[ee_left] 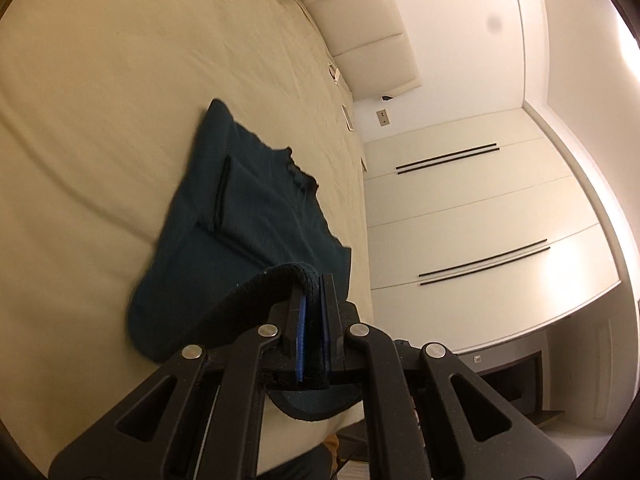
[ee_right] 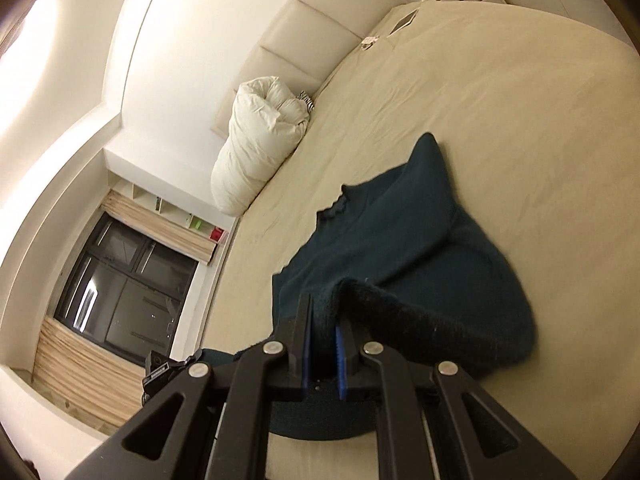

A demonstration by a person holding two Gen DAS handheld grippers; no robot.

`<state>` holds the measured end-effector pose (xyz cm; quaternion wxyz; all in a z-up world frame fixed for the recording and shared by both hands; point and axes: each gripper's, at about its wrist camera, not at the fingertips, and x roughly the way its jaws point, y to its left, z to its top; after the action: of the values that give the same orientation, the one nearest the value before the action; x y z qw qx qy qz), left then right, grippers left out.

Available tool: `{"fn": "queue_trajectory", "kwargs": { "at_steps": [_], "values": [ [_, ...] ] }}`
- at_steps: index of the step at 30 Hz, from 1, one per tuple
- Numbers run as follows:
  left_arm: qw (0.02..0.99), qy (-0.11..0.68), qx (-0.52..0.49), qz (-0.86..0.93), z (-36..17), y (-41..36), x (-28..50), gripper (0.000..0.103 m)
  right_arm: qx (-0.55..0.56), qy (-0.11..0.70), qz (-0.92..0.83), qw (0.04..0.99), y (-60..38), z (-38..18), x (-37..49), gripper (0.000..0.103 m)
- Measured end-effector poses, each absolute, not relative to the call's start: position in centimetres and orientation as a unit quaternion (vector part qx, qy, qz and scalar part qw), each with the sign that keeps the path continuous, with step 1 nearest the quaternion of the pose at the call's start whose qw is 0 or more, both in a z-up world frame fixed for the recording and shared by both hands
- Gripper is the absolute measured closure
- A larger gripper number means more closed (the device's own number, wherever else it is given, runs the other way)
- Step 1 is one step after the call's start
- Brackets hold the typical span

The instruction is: Fold small clothes

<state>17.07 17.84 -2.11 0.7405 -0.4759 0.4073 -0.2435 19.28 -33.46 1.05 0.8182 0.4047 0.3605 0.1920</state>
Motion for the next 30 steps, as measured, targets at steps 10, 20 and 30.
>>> {"fn": "queue_trajectory", "kwargs": {
  "at_steps": [10, 20, 30],
  "values": [
    [0.745, 0.413, -0.481, -0.207, -3.4, 17.6, 29.4, 0.098, 0.440, 0.355, 0.165, 0.808, -34.6, -0.2, 30.9, 0.092],
    [0.745, 0.437, -0.484, -0.140, -9.2, 18.2, 38.9, 0.098, 0.452, 0.401, 0.072, 0.794, -36.4, -6.4, 39.3, 0.087],
    [0.720, 0.449, -0.514, -0.128, -13.5, 21.4, 39.2, 0.094, 0.475, 0.362, 0.069, 0.799, -38.3, -7.0, 39.5, 0.023]
  ]
}}
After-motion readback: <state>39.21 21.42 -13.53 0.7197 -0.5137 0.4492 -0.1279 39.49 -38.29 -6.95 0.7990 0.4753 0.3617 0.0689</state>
